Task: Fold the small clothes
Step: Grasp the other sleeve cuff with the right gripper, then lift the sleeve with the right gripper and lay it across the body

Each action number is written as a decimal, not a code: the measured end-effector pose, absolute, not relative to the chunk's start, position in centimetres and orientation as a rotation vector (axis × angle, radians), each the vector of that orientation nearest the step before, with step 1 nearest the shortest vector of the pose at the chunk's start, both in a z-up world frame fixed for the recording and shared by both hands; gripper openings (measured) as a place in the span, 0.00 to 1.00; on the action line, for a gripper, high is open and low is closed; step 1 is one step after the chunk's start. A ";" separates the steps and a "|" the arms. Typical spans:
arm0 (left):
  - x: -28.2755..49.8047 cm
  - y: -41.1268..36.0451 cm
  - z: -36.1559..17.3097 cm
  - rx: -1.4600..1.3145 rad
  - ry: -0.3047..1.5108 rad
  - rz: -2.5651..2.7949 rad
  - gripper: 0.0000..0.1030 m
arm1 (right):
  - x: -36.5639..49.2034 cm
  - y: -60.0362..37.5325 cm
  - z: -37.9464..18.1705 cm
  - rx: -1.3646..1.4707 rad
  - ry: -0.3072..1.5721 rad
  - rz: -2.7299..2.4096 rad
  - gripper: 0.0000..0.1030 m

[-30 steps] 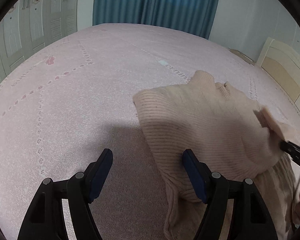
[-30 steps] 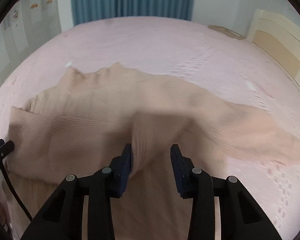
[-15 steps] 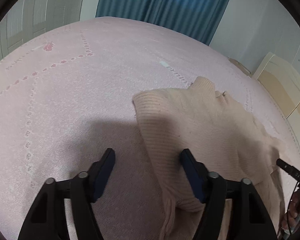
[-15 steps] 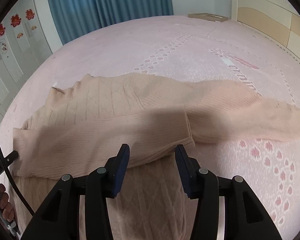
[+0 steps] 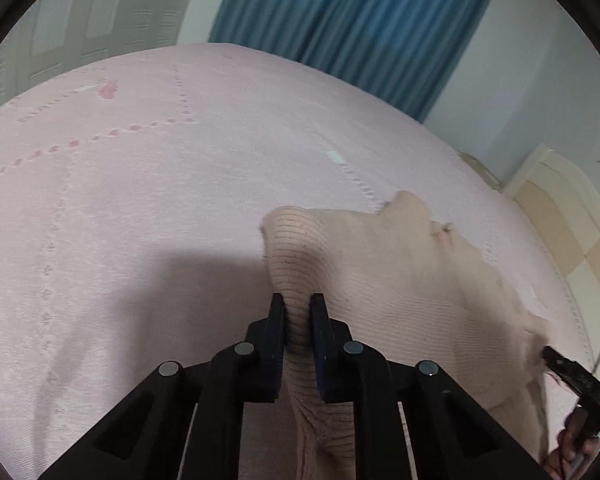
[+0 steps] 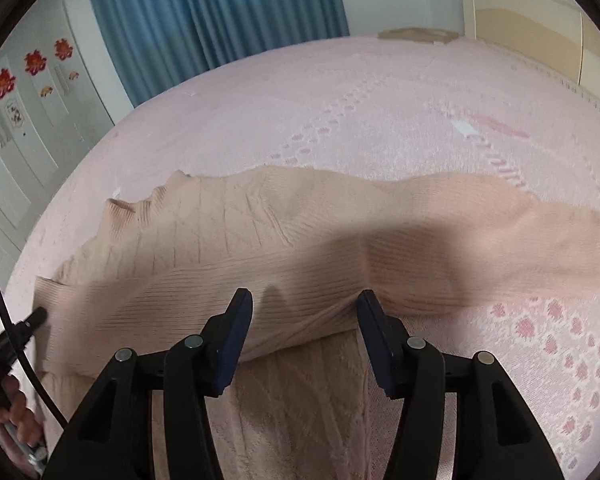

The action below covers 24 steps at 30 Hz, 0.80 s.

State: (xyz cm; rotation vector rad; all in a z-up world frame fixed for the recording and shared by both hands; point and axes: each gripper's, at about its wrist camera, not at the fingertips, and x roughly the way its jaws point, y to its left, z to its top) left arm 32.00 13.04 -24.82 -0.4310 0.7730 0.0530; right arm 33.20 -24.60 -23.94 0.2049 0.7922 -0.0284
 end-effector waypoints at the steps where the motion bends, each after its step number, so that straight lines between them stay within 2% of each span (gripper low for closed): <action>1: 32.0 13.3 -25.0 -0.447 0.776 0.059 0.11 | 33.3 -24.7 -23.9 0.204 0.793 -0.032 0.52; 6: 32.2 13.0 -25.1 -0.422 0.777 0.066 0.12 | 34.7 -25.5 -26.1 0.215 0.897 -0.103 0.52; 9: 32.3 12.8 -25.3 -0.408 0.786 0.075 0.20 | 34.5 -25.4 -25.6 0.207 0.877 -0.096 0.51; 10: 32.4 12.9 -25.3 -0.413 0.788 0.079 0.24 | 34.4 -25.5 -25.5 0.209 0.873 -0.090 0.51; 11: 32.3 13.1 -25.4 -0.418 0.791 0.087 0.32 | 34.2 -25.7 -25.3 0.216 0.867 -0.086 0.51; 15: 32.2 13.3 -25.4 -0.419 0.795 0.082 0.45 | 32.9 -27.9 -24.1 0.251 0.834 -0.109 0.51; 17: 32.2 12.8 -25.4 -0.387 0.799 0.073 0.56 | 31.9 -29.5 -23.5 0.261 0.811 -0.146 0.51; 19: 32.3 12.0 -25.2 -0.340 0.804 0.061 0.62 | 30.8 -32.1 -22.9 0.291 0.803 -0.188 0.52; 21: 32.2 11.3 -25.1 -0.302 0.807 0.047 0.63 | 29.9 -34.7 -22.5 0.309 0.793 -0.246 0.56; 23: 32.2 11.1 -25.1 -0.284 0.814 0.044 0.66 | 28.8 -37.3 -22.4 0.325 0.786 -0.309 0.66; 24: 32.3 11.0 -25.2 -0.278 0.818 0.045 0.66 | 28.1 -39.1 -22.5 0.339 0.787 -0.345 0.67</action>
